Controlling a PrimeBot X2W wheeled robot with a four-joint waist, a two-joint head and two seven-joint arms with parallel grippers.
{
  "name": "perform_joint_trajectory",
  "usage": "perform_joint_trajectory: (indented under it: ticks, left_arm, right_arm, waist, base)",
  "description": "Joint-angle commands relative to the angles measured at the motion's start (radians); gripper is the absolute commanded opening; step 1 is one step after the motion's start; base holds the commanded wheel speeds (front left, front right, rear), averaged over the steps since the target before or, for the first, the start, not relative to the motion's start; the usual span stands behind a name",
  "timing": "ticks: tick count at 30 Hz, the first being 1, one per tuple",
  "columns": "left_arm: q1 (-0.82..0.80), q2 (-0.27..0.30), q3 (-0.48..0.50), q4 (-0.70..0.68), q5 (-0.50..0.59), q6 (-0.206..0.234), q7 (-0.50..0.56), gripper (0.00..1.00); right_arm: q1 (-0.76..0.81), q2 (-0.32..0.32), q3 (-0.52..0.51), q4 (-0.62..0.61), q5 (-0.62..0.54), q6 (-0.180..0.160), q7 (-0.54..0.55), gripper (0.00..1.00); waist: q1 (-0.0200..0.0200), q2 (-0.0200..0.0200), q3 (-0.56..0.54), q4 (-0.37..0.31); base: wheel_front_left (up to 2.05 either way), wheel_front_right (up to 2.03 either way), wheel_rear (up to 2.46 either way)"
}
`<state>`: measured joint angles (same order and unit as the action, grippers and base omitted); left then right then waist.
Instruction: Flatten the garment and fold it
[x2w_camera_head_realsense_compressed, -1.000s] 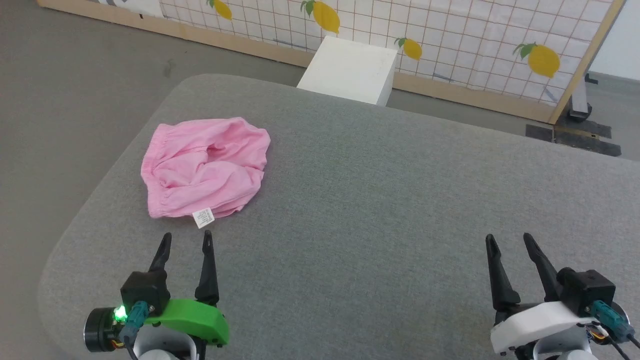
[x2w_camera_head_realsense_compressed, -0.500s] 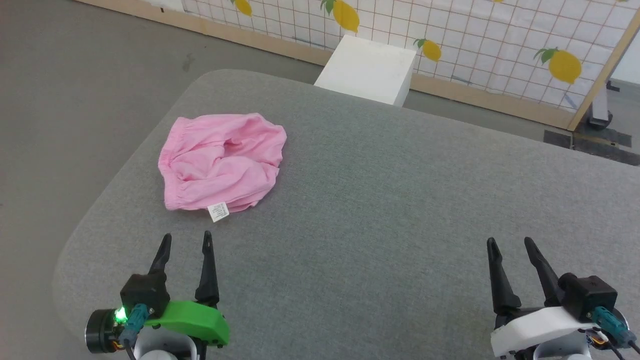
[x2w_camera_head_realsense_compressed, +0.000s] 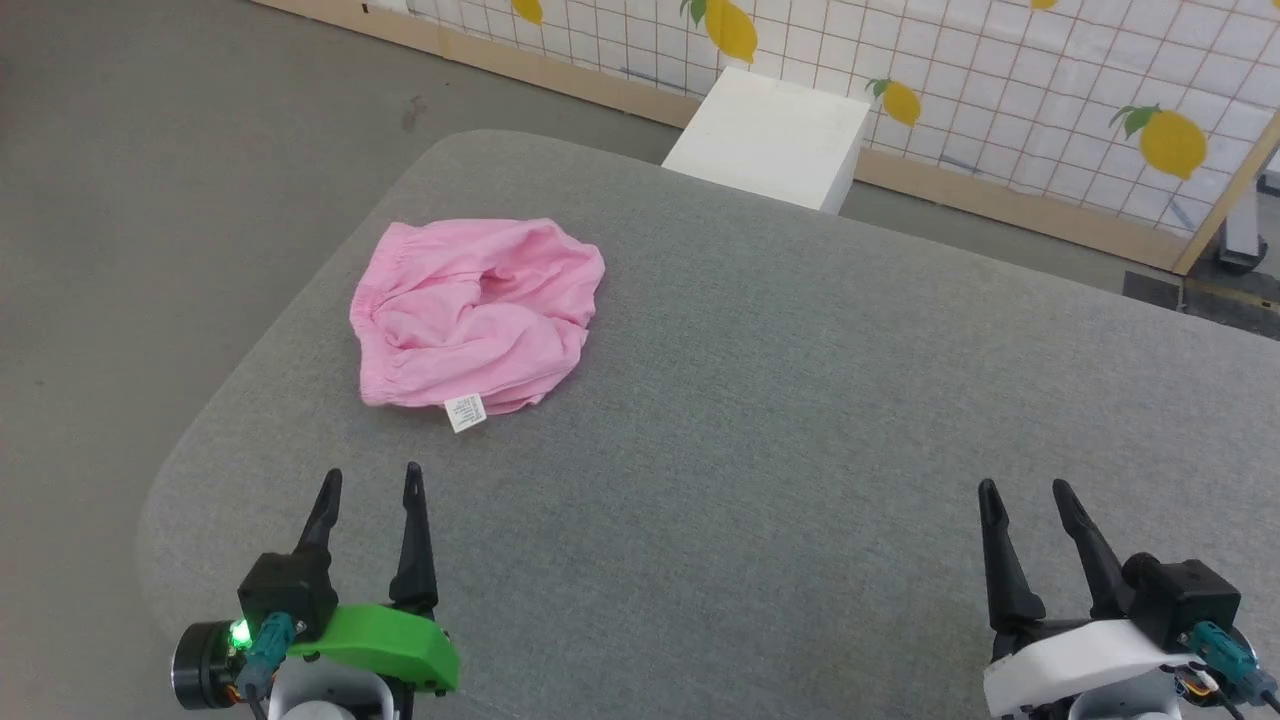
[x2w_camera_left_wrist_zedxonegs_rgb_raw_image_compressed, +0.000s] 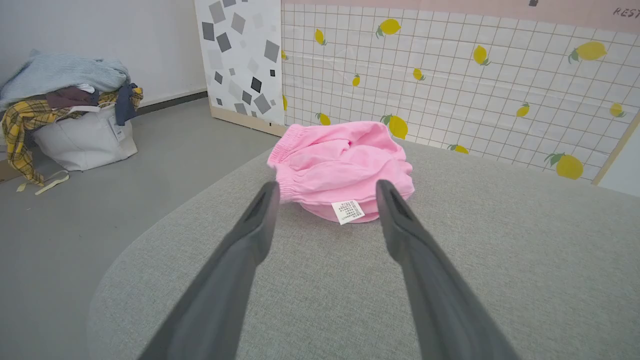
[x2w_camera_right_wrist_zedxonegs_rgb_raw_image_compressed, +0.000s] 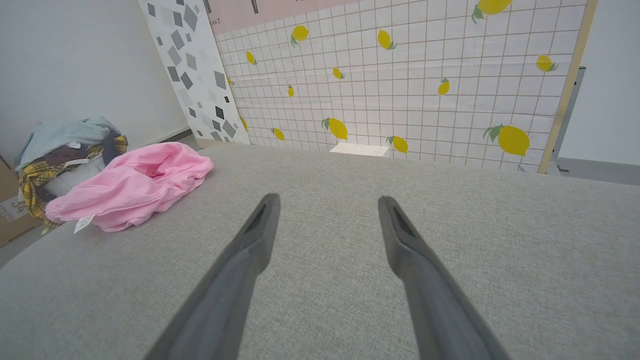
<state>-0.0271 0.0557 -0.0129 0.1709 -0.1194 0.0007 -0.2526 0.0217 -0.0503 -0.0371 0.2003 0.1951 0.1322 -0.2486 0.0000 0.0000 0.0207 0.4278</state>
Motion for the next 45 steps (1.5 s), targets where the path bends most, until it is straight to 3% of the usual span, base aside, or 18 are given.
perform_joint_trajectory:
  ticks: [1, 9, 13, 20, 22, 32, 38, 42, 43, 44, 45]
  left_arm:
    - [-0.020, -0.005, -0.002, 0.005, -0.018, -0.004, -0.009, 1.00]
    - [-0.031, -0.004, 0.001, 0.016, -0.022, -0.015, -0.009, 1.00]
    - [-0.087, 0.011, 0.002, 0.061, -0.051, -0.055, -0.004, 1.00]
    - [-0.345, 0.093, -0.005, 0.250, -0.159, -0.118, 0.159, 1.00]
    - [-0.417, 0.114, -0.010, 0.329, -0.203, -0.124, 0.253, 1.00]
    - [-0.628, 0.180, 0.003, 0.556, -0.345, -0.130, 0.519, 1.00]
    - [-0.670, 0.195, -0.007, 0.639, -0.351, -0.122, 0.581, 1.00]
    - [-0.673, 0.189, 0.002, 0.705, -0.365, -0.090, 0.615, 1.00]
    - [-0.673, 0.188, 0.002, 0.718, -0.366, -0.086, 0.619, 0.49]
    - [-0.674, 0.187, 0.007, 0.720, -0.369, -0.081, 0.604, 0.18]
    - [-0.675, 0.186, 0.013, 0.720, -0.370, -0.072, 0.580, 0.00]
  right_arm:
    - [0.013, 0.000, -0.002, 0.005, 0.008, -0.002, -0.010, 1.00]
    - [0.009, 0.000, 0.002, 0.003, 0.008, -0.002, -0.009, 1.00]
    - [0.007, 0.000, -0.005, -0.004, 0.005, -0.002, -0.005, 1.00]
    - [-0.039, 0.000, -0.009, -0.052, -0.031, -0.002, 0.032, 1.00]
    - [-0.058, 0.000, -0.010, -0.067, -0.042, -0.002, 0.043, 1.00]
    - [-0.097, 0.000, -0.022, -0.106, -0.057, -0.002, 0.061, 1.00]
    - [-0.114, 0.000, -0.025, -0.114, -0.061, -0.002, 0.057, 1.00]
    - [-0.132, 0.000, -0.019, -0.113, -0.058, -0.002, 0.057, 1.00]
    - [-0.134, 0.000, -0.017, -0.111, -0.056, -0.002, 0.057, 1.00]
    - [-0.135, 0.000, -0.015, -0.108, -0.055, -0.002, 0.056, 1.00]
    - [-0.134, 0.000, -0.013, -0.104, -0.052, -0.002, 0.056, 1.00]
  waist:
    - [0.0000, 0.0000, 0.002, 0.003]
    - [0.0000, 0.0000, 0.009, -0.010]
    - [0.0000, 0.0000, 0.025, -0.018]
    - [0.0000, 0.0000, 0.127, -0.067]
    - [0.0000, 0.0000, 0.163, -0.090]
    - [0.0000, 0.0000, 0.308, -0.199]
    - [0.0000, 0.0000, 0.336, -0.213]
    - [0.0000, 0.0000, 0.334, -0.217]
    - [0.0000, 0.0000, 0.329, -0.217]
    - [0.0000, 0.0000, 0.324, -0.215]
    - [0.0000, 0.0000, 0.317, -0.214]
  base:
    - [0.00, 0.00, 0.00]
    - [0.00, 0.00, 0.00]
    - [0.00, 0.00, 0.00]
    - [0.00, 0.00, 0.00]
    - [0.00, 0.00, 0.00]
    - [0.00, 0.00, 0.00]
    - [0.00, 0.00, 0.00]
    - [0.00, 0.00, 0.00]
    - [0.00, 0.00, 0.00]
    - [0.00, 0.00, 0.00]
    - [0.00, 0.00, 0.00]
